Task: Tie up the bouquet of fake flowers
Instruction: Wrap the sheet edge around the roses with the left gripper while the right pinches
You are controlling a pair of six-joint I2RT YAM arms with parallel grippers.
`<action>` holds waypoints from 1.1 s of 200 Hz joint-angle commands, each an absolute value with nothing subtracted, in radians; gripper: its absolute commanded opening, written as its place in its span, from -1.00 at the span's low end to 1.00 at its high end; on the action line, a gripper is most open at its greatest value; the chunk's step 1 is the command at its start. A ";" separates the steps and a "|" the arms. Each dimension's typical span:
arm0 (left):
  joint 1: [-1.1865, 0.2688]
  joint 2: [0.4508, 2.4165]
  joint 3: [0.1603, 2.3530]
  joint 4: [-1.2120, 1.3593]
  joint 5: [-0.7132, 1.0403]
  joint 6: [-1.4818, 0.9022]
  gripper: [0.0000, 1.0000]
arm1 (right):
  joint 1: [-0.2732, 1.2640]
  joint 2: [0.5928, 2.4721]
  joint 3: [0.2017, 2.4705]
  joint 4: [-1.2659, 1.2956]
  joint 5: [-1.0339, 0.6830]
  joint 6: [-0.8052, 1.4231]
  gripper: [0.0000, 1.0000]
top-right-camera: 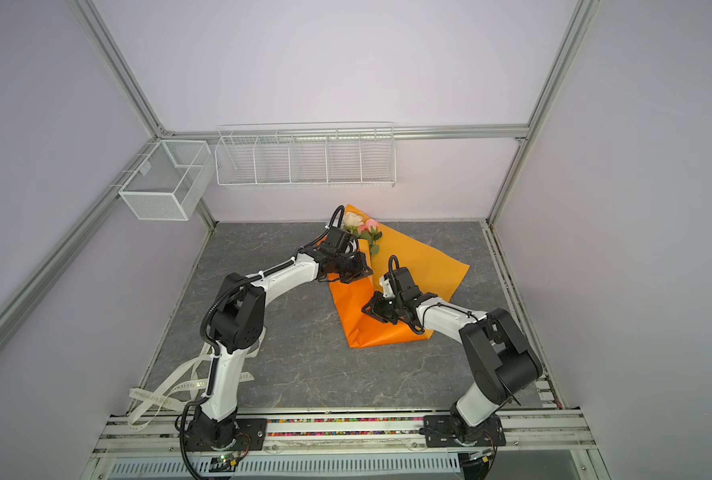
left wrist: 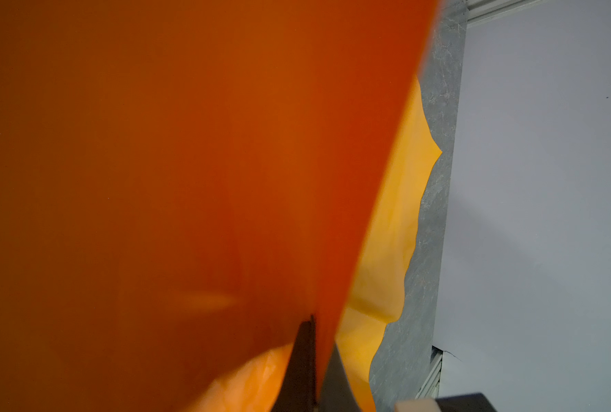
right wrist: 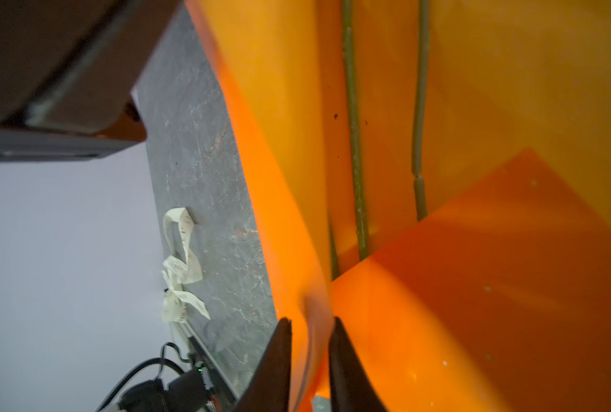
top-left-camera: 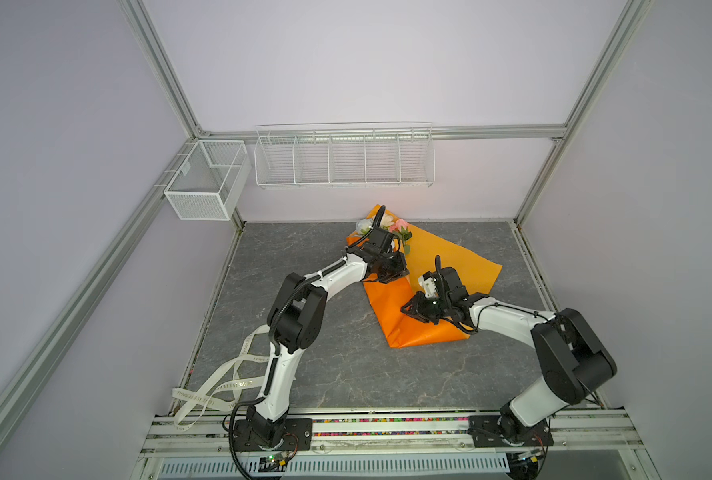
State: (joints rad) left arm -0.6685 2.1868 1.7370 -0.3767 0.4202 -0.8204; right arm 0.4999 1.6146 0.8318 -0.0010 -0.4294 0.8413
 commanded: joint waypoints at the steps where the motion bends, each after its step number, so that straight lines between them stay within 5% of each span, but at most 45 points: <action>1: -0.675 2.196 1.779 -0.412 0.429 -0.784 -0.82 | 0.497 1.637 0.816 0.014 -0.432 0.843 -0.87; 38: -0.674 2.089 1.779 -0.495 0.361 -0.692 -0.17 | 0.494 1.659 0.789 -0.012 -0.406 0.853 -0.87; 64: -0.654 1.990 1.711 -0.509 0.298 -0.653 -0.02 | 0.492 1.674 0.784 -0.014 -0.404 0.856 -0.87; 128: -0.459 1.961 1.479 -0.243 0.461 -0.758 -0.62 | 0.491 1.683 0.814 -0.069 -0.408 0.819 -0.87; 220: -0.361 2.257 1.644 -0.127 0.534 -0.797 -0.75 | 0.492 1.703 0.860 -0.173 -0.383 0.760 -0.87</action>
